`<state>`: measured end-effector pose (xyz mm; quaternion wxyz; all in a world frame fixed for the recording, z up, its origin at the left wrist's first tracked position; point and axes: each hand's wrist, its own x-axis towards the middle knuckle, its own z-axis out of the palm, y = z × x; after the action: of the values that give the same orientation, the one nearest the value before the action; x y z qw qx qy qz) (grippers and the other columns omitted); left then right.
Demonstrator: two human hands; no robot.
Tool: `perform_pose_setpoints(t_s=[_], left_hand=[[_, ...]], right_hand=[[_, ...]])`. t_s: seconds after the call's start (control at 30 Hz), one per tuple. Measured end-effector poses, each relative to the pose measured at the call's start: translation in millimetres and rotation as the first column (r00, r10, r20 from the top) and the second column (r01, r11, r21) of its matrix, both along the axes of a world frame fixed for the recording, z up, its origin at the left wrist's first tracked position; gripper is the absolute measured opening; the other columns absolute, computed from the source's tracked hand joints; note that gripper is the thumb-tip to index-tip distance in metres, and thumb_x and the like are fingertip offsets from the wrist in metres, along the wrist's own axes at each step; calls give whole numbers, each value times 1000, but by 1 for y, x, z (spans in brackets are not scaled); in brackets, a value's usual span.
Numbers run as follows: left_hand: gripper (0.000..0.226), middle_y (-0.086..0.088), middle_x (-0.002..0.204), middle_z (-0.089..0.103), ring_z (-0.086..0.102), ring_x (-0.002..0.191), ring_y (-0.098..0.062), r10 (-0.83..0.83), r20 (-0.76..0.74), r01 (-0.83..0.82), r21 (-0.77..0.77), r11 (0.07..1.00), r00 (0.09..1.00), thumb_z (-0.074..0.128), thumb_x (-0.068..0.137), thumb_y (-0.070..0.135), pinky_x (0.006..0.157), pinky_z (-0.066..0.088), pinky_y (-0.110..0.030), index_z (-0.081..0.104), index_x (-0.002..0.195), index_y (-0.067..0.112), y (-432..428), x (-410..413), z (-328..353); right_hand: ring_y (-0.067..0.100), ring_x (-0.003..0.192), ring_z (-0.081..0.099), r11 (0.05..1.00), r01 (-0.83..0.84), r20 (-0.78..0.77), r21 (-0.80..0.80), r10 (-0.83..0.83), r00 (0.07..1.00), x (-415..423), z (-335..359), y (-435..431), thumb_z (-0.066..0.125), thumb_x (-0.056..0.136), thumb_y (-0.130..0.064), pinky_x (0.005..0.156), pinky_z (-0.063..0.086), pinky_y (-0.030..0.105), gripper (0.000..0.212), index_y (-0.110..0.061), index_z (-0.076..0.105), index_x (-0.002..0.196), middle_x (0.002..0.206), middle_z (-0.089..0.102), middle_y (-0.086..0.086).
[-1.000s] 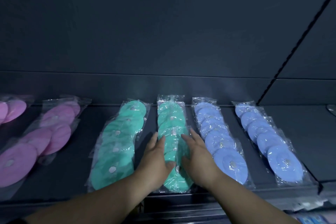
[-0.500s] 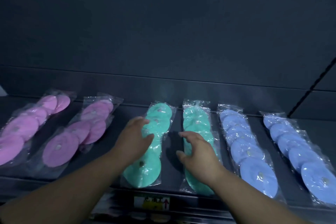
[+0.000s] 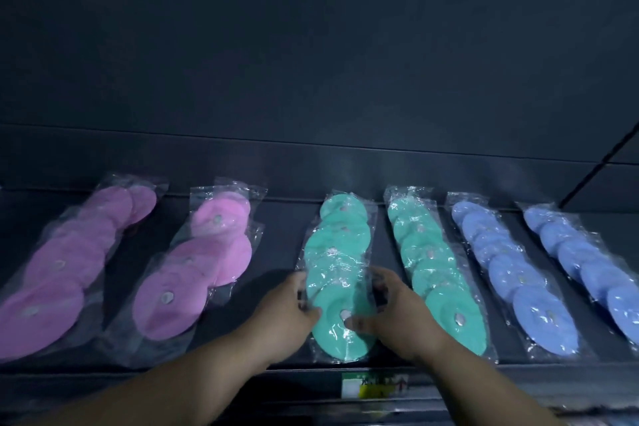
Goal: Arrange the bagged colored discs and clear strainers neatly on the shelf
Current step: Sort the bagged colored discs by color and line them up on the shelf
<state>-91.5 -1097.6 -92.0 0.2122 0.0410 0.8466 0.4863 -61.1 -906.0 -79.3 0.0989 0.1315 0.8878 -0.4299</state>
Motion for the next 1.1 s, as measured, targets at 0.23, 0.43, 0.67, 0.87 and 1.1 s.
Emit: perform_pose_setpoints(t_s=[0.23,0.43,0.67,0.87,1.1], left_hand=[[37,14,116,60,64,91,-4,-98,-56,99,2,995,994,64,87,21,86,53,-25,48,117,35,-8,0,1],[75,7,153,19,33,120,-1,-60,-104,53,-66,996,993,60,92,28,97,23,-13,15,151,22,-5,-16,9],[62,19,128,55,53,101,11,-16,70,2,187,982,997,62,89,26,76,46,-13,32,143,35,11,-27,-9],[53,18,129,54,54,108,4,96,58,-106,203,973,994,61,90,29,87,43,-17,37,136,40,21,-33,-6],[78,9,140,50,56,118,-10,191,146,-227,288,930,971,59,73,56,104,44,-39,21,142,50,48,-31,-9]], right_hand=[[9,100,64,980,152,-23,-133,-156,987,10,-7,-10,92,56,-26,91,55,37,95,-33,40,135,113,62,-16],[16,129,44,939,191,-18,-287,-205,979,3,-5,-11,92,47,-49,103,44,35,131,-31,15,151,148,39,-6],[-6,65,63,874,180,-78,-452,-239,968,-7,-8,-22,74,81,-5,47,45,7,74,-25,31,138,99,52,-19],[-3,109,58,847,260,-119,-463,-350,929,-18,-23,-18,76,80,-19,95,50,24,83,-28,26,146,129,53,-17],[-5,98,64,814,221,-55,-537,-295,954,-44,-26,-9,63,90,-21,88,53,25,53,-34,39,135,117,62,-21]])
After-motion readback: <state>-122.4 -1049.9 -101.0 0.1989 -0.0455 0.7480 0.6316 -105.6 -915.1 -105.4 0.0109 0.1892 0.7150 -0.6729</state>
